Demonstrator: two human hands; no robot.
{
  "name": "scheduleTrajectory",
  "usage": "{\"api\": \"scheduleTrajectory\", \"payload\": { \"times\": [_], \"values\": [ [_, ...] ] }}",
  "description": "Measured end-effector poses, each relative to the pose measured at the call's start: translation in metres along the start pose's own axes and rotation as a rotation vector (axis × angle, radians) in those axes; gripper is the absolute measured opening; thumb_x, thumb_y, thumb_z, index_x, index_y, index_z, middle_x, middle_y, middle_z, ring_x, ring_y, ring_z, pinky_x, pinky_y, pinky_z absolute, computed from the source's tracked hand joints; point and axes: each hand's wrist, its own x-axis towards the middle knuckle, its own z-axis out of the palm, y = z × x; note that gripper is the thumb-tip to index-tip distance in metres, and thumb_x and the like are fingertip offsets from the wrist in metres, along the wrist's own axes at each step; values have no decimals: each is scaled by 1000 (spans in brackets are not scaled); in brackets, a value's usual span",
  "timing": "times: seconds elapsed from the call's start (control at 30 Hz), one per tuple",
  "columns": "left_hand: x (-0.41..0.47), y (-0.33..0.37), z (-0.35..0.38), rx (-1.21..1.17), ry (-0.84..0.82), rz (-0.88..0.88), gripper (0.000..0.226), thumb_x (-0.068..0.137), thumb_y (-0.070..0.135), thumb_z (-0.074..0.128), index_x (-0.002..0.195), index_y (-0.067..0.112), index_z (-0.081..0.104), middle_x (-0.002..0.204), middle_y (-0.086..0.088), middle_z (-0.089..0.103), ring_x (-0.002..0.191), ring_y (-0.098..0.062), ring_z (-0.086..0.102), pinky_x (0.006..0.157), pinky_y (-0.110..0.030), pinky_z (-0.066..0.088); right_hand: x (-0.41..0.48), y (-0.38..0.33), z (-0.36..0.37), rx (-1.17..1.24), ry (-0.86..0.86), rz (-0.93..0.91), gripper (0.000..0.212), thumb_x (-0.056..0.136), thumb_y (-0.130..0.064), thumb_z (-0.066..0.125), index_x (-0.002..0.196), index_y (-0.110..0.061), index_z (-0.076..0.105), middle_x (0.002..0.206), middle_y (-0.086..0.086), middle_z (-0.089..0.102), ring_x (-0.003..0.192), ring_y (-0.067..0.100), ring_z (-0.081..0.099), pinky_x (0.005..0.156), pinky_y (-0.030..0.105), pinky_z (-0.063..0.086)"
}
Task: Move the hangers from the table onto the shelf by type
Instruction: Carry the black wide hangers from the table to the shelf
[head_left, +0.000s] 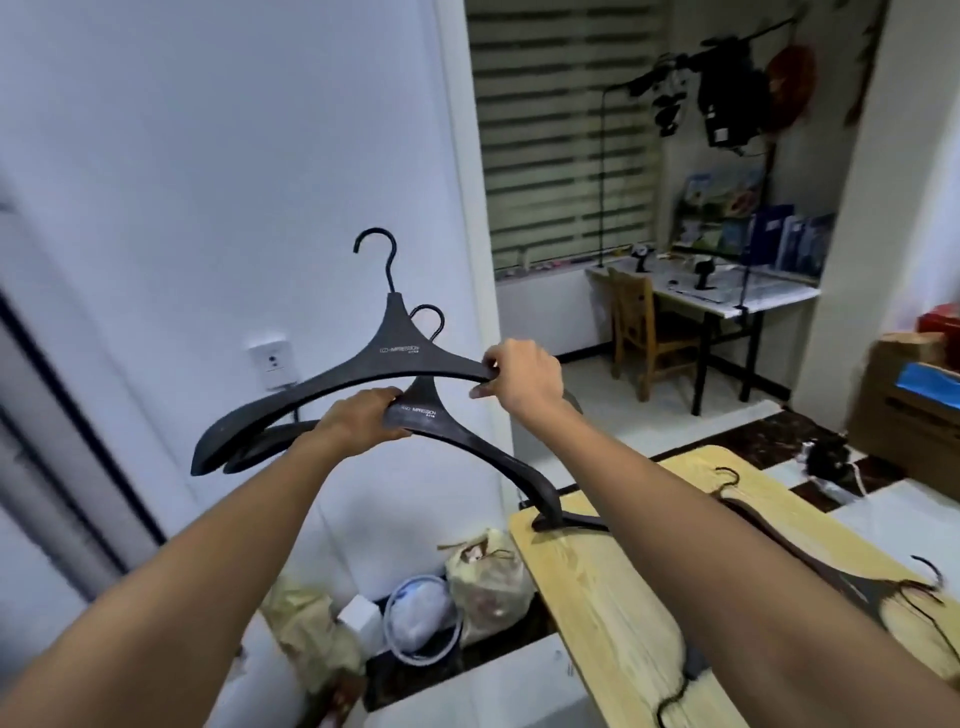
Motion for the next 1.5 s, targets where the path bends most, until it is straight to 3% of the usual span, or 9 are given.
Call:
{"api": "scheduleTrajectory", "payload": {
  "times": [0.2,0.33,0.43,0.57,0.7,0.87,1.07,1.17,1.5],
  "values": [
    [-71,-34,-22,1,73,-159,37,81,46,65,110,26,54,105,5,66,97,-21,62,76,-32,45,-13,-52,15,96,-65,-142,21,81,-29,73,90,-11,66,87,9,69,84,30,65,67,31,42],
    [-140,-42,-29,-13,109,-242,35,81,42,66,110,26,54,104,6,66,97,-20,61,73,-31,42,-48,-79,32,157,-56,-231,9,81,-20,66,85,-12,65,81,8,68,80,31,64,61,30,39],
    [-199,-46,-30,-36,135,-315,36,80,38,68,111,24,55,104,4,67,99,-21,62,78,-33,47,-86,-106,43,167,-95,-310,11,80,-21,66,87,-13,66,84,8,67,81,32,62,62,31,41],
    [-277,-58,-29,-18,162,-412,35,80,42,68,108,25,55,104,4,67,100,-20,63,71,-29,40,-134,-143,60,132,-176,-416,15,77,-23,67,91,-17,68,88,6,66,82,30,60,62,28,37],
    [-358,-75,-32,-17,175,-568,39,78,43,69,109,24,56,107,1,67,103,-23,63,81,-34,48,-177,-181,76,117,-246,-533,15,77,-22,67,91,-18,68,91,8,66,87,32,62,63,28,37],
    [-462,-98,-39,-40,212,-762,42,77,46,67,114,30,53,114,3,65,108,-22,60,80,-30,44,-221,-233,95,148,-319,-681,13,76,-20,67,89,-16,68,83,7,62,76,30,59,62,27,37],
    [-566,-99,-38,-89,289,-974,38,71,50,63,104,30,57,104,6,66,96,-19,62,86,-41,50,-262,-274,128,154,-417,-834,14,77,-21,70,90,-15,69,75,3,58,71,26,53,60,28,38],
    [-602,-96,-28,-114,300,-1098,34,74,49,63,104,33,56,100,12,65,92,-15,62,85,-38,51,-277,-286,144,143,-467,-877,15,78,-23,71,91,-16,68,81,6,61,78,27,58,61,28,37],
    [-641,-105,3,-167,335,-1362,31,80,43,66,107,31,56,99,12,65,91,-13,61,77,-29,44,-291,-332,200,133,-637,-1033,12,80,-22,71,86,-12,67,76,5,56,74,25,52,63,28,37]
  ]
}}
